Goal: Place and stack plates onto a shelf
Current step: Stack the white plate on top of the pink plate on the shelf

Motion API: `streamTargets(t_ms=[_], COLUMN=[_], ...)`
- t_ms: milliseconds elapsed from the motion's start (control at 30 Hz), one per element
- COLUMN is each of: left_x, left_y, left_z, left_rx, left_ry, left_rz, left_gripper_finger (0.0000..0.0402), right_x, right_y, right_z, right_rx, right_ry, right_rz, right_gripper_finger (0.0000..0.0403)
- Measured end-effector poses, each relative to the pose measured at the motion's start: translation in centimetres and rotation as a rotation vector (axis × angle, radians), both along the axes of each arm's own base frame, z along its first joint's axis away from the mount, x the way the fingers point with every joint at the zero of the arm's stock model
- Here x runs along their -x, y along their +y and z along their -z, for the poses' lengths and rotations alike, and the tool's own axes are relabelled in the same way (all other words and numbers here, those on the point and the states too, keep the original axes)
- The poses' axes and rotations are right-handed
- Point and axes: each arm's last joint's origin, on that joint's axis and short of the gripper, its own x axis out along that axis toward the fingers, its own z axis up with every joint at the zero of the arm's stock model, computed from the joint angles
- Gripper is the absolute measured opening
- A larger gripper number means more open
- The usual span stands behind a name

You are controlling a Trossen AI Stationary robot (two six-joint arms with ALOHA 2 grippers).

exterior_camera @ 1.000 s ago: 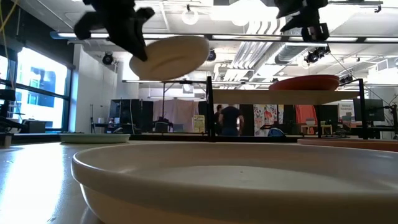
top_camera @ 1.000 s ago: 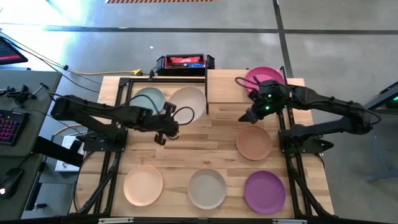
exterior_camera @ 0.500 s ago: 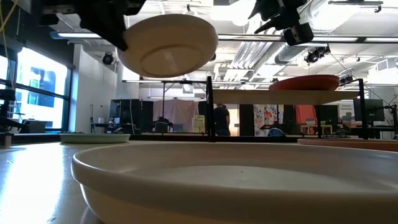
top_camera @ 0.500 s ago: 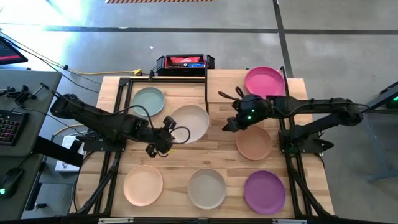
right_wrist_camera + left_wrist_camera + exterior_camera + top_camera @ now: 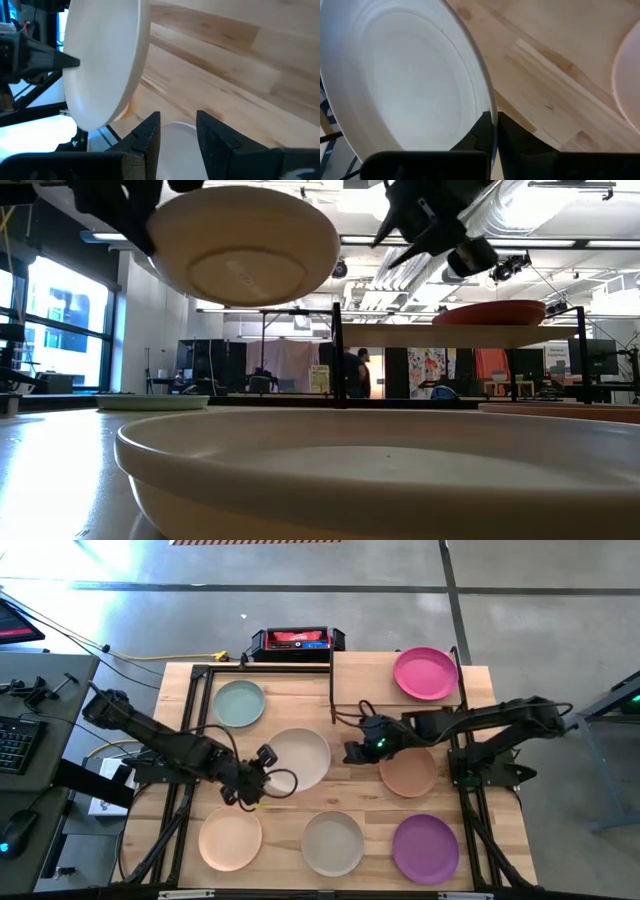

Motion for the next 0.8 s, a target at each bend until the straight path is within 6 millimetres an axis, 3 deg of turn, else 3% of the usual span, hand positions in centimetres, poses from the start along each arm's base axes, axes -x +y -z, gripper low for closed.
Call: streamTargets(t_ms=[200,800], left_x=[0.0,-0.6], left_y=[-1.2,-2.4], left_z=[1.0,2.0], left_rx=[-0.023,-0.069], left_ry=[0.054,0.046], left_rz=[0.037,0.055], left_gripper_finger=[0.0001,0.0001], right_x=[-1.6,-2.9], right_y=[0.9,1.1], right_z=[0.5,2.7], right_rx=[-0.025,-0.025], right_ry=[-0.076,-0.018], right_rz=[0.014,0.104], right_gripper_finger=[0.0107,0.0107])
